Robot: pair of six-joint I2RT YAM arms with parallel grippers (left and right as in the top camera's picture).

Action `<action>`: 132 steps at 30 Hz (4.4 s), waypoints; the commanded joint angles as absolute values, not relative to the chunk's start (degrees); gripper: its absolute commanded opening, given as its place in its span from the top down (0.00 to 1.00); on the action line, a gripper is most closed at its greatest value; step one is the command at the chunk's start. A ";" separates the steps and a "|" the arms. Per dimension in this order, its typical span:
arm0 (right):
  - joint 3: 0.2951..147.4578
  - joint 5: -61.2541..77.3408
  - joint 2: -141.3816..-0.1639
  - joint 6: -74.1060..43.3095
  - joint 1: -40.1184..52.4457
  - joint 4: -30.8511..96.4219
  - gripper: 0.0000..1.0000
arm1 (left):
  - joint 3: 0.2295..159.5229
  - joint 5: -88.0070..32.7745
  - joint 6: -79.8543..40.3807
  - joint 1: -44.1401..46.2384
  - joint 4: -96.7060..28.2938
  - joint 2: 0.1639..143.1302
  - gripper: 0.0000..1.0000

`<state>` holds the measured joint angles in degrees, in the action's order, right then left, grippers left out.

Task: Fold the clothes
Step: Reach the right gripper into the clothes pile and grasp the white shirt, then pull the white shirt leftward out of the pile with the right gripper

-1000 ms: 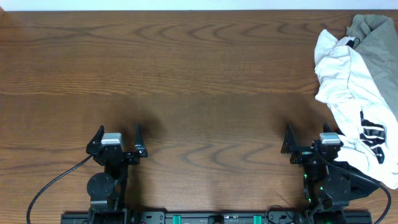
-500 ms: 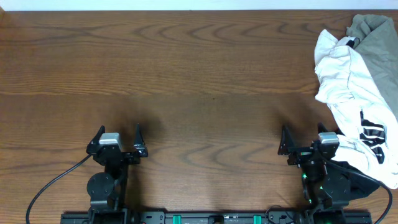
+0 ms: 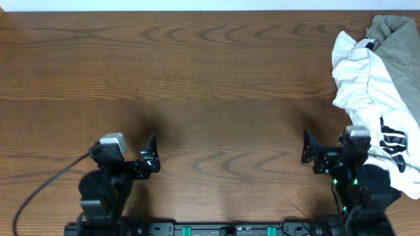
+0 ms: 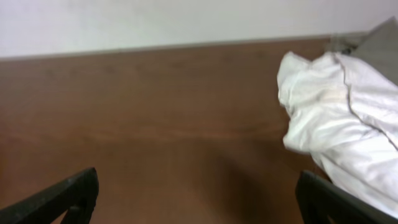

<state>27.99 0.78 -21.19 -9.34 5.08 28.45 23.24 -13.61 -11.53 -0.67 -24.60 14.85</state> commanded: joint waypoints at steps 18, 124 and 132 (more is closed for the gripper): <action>60.51 -11.38 -59.02 -6.22 -0.01 48.49 0.01 | 56.93 -16.27 -5.39 -0.95 -55.07 50.81 0.02; 60.55 2.42 -83.70 -5.08 23.68 59.02 0.38 | 56.45 -27.49 -7.64 -0.78 -53.71 57.69 0.02; 48.14 2.44 -84.68 -7.53 23.97 47.44 0.42 | 56.45 -27.51 -7.81 -0.78 -53.74 61.36 0.02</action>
